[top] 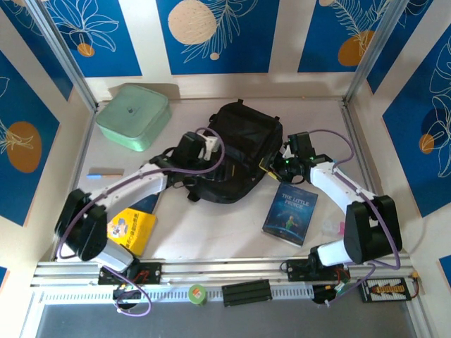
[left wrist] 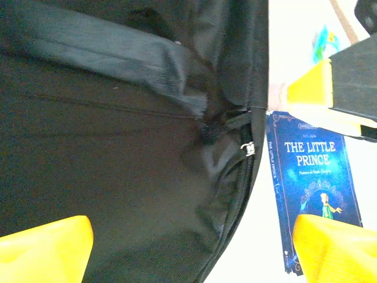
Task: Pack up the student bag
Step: Unzip the student bag at the top-center of the table.
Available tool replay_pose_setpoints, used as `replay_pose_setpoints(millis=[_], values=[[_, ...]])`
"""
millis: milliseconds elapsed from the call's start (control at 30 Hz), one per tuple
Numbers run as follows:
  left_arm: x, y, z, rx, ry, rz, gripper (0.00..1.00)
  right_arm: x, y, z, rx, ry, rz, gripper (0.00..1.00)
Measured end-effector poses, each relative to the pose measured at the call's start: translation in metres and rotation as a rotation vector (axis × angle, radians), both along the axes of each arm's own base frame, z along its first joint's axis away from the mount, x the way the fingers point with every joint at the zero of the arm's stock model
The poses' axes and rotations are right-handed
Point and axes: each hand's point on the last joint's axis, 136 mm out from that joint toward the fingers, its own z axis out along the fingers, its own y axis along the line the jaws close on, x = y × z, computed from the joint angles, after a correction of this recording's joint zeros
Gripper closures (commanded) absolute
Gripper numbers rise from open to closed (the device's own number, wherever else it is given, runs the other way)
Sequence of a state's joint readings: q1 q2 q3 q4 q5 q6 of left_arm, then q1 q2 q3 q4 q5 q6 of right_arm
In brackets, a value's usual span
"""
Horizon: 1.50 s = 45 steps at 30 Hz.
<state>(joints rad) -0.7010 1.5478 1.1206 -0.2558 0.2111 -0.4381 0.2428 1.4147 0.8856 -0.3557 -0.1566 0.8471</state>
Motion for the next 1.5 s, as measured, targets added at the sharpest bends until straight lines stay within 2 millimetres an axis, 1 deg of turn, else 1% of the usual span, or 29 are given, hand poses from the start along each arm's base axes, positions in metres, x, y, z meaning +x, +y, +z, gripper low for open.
replay_pose_setpoints(millis=[167,267,333,367,467,600,700,833,933,1100,1300,1500], values=[[-0.003,-0.034,-0.017,0.024,0.021,-0.094,0.21,-0.004,-0.002,-0.014,-0.010,0.033,-0.004,0.56],[-0.002,-0.048,-0.031,0.040,0.043,-0.129,0.25,-0.001,-0.002,-0.025,-0.011,0.053,-0.002,0.53],[0.000,-0.054,-0.039,0.052,0.059,-0.143,0.29,0.002,0.000,-0.031,-0.008,0.055,0.012,0.53],[0.001,-0.056,-0.044,0.060,0.067,-0.150,0.31,0.003,0.001,-0.034,-0.006,0.056,0.022,0.54],[0.004,-0.061,-0.053,0.078,0.081,-0.169,0.42,0.007,0.004,-0.041,-0.005,0.050,0.044,0.67],[0.005,-0.066,-0.062,0.099,0.099,-0.198,0.50,0.010,0.005,-0.044,-0.002,0.033,0.056,0.75],[0.002,-0.068,-0.068,0.106,0.121,-0.220,0.54,0.009,0.005,-0.047,0.013,0.028,0.058,0.80],[-0.005,-0.069,-0.075,0.112,0.154,-0.255,0.62,0.010,0.006,-0.051,0.032,0.032,0.062,0.84],[-0.006,-0.074,-0.078,0.117,0.162,-0.278,0.64,0.010,0.009,-0.051,0.047,0.029,0.068,0.87],[-0.007,-0.081,-0.080,0.126,0.165,-0.299,0.65,0.014,0.013,-0.045,0.083,0.004,0.084,0.89],[-0.006,-0.078,-0.086,0.167,0.156,-0.313,0.68,0.014,0.016,-0.043,0.112,-0.009,0.098,0.91],[0.000,-0.076,-0.090,0.223,0.132,-0.325,0.69,0.014,0.017,-0.041,0.119,-0.012,0.101,0.91]])
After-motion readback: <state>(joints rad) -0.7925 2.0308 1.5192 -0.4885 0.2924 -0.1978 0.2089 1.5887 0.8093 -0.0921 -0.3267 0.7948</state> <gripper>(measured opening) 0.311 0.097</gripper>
